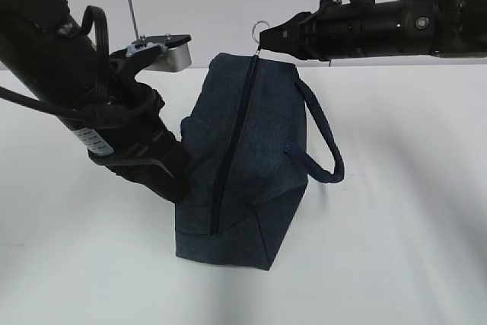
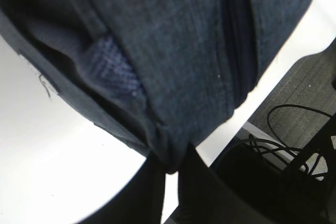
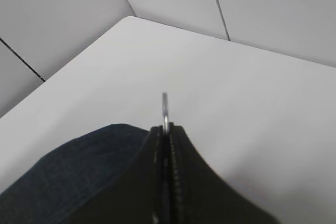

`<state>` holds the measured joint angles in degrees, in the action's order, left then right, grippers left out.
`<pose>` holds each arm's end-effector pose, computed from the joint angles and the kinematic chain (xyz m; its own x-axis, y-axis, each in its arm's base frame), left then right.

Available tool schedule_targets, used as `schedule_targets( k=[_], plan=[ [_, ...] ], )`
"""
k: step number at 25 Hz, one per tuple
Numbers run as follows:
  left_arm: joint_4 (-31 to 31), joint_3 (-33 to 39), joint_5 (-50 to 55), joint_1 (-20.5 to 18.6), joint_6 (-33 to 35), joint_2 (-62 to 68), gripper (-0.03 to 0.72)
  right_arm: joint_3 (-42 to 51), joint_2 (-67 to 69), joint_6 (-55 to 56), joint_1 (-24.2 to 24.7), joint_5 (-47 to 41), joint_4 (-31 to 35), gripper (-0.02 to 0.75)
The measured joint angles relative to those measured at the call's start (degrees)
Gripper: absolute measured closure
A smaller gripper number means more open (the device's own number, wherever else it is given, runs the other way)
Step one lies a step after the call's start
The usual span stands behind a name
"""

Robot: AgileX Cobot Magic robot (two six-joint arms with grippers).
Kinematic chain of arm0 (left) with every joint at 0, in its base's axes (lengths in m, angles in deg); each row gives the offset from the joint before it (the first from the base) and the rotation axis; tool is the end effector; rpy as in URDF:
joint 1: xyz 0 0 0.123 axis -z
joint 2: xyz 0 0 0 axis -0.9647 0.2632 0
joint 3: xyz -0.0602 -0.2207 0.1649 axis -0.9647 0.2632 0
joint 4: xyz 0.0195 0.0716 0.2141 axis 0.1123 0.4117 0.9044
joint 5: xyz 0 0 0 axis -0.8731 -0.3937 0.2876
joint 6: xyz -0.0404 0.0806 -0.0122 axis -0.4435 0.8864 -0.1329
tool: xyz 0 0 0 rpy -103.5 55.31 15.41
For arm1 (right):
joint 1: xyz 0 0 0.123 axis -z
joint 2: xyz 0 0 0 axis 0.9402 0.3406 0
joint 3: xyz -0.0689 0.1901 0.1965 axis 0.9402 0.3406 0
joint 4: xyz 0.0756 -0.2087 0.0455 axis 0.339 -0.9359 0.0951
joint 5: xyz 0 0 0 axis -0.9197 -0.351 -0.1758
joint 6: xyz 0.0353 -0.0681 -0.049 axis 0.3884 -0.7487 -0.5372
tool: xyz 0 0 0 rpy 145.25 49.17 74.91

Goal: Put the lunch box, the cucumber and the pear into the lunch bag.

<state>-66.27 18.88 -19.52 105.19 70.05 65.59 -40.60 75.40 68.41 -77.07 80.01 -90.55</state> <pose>0.2386 -0.1770 0.2632 -0.7721 0.5765 -0.2673 0.6354 0.7070 -0.3105 0.4017 0.1089 0.2542 -0.4183 0.0197 -0.9081 -0.6605 0.6797 0.3190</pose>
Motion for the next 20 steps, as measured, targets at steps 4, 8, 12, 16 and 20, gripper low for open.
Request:
schedule_targets(
  k=[4, 8, 12, 16, 20],
  plan=[
    [0.0, 0.0, 0.0, 0.0, 0.0, 0.0, 0.685, -3.4, 2.8, 2.5, 0.5, -0.7, -2.7, 0.738],
    [0.0, 0.0, 0.0, 0.0, 0.0, 0.0, 0.685, -6.7, 5.7, 6.1, 1.4, -0.7, -5.4, 0.738],
    [0.0, 0.0, -0.3, 0.0, 0.0, 0.0, 0.685, -9.1, 8.5, 8.7, 2.8, 0.4, -6.4, 0.738],
    [0.0, 0.0, -0.4, 0.0, 0.0, 0.0, 0.685, -9.7, 9.8, 9.8, 3.6, 1.2, -7.4, 0.738],
    [0.1, 0.0, -0.4, 0.0, 0.0, 0.0, 0.685, -10.2, 9.9, 10.1, 3.9, 2.8, -8.0, 0.738]
  ],
)
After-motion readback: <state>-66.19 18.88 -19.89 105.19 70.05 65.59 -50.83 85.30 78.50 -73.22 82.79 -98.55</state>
